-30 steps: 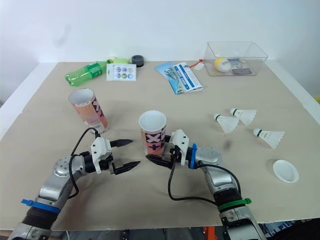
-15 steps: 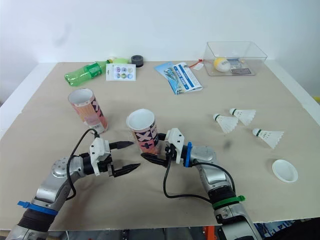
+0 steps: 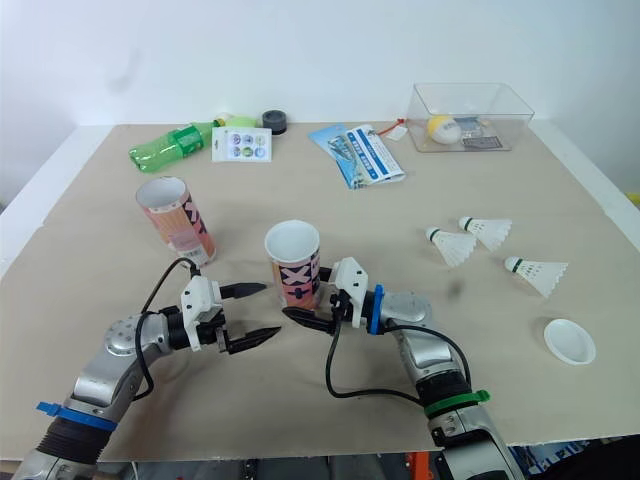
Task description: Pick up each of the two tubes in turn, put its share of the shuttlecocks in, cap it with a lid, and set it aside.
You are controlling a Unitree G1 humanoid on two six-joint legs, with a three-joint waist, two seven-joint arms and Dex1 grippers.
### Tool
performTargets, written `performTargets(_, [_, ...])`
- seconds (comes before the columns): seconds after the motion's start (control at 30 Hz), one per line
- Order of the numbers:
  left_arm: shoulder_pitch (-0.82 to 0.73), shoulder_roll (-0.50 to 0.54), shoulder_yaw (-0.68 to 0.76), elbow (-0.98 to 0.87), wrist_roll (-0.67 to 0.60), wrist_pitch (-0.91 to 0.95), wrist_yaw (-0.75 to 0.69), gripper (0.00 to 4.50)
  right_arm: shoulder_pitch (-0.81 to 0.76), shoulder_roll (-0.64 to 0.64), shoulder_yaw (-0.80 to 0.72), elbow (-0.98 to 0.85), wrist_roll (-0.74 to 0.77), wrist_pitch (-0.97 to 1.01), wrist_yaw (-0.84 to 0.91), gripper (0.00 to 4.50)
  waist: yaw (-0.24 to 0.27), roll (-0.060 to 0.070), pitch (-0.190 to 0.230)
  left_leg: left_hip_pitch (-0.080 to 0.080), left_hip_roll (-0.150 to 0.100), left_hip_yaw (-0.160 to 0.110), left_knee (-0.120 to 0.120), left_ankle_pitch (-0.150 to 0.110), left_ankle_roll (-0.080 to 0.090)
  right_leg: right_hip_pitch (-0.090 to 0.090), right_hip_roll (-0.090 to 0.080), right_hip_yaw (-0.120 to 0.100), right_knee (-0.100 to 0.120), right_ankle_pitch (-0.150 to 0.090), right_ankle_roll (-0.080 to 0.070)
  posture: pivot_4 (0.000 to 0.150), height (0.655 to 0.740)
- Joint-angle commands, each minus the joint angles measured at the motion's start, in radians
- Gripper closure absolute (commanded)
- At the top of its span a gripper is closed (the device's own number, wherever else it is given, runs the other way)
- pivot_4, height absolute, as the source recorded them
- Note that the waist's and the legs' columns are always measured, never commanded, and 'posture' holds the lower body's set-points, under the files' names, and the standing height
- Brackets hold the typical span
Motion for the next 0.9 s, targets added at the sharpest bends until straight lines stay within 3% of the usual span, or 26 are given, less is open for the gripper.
performTargets(0.03, [-0.014,0.005,0.006,0.0,0.005,-0.021,-0.004,0.0,-0.015,0.0,-0.011,-0.012,0.0,-0.019,-0.006,0.77,0.0,0.0,0.0,0.0,0.0,0.0,0.0,0.0,0.0,0.0,0.0,0.0,0.0,0.0,0.0,0.15,0.74])
performTargets(0.5, [-0.029,0.002,-0.005,0.015,0.012,-0.038,-0.013,0.0,0.01,-0.008,-0.059,-0.06,0.031,0.006,-0.062,0.77,0.0,0.0,0.0,0.0,0.0,0.0,0.0,0.0,0.0,0.0,0.0,0.0,0.0,0.0,0.0,0.15,0.74])
performTargets(0.9, [-0.069,0.002,-0.032,0.013,0.008,-0.032,-0.041,0.0,0.165,-0.044,-0.37,-0.432,0.1,0.116,-0.432,0.77,0.003,0.0,0.0,-0.001,0.0,0.0,0.0,0.0,0.0,0.0,0.0,0.0,0.0,-0.001,0.0,0.15,0.74])
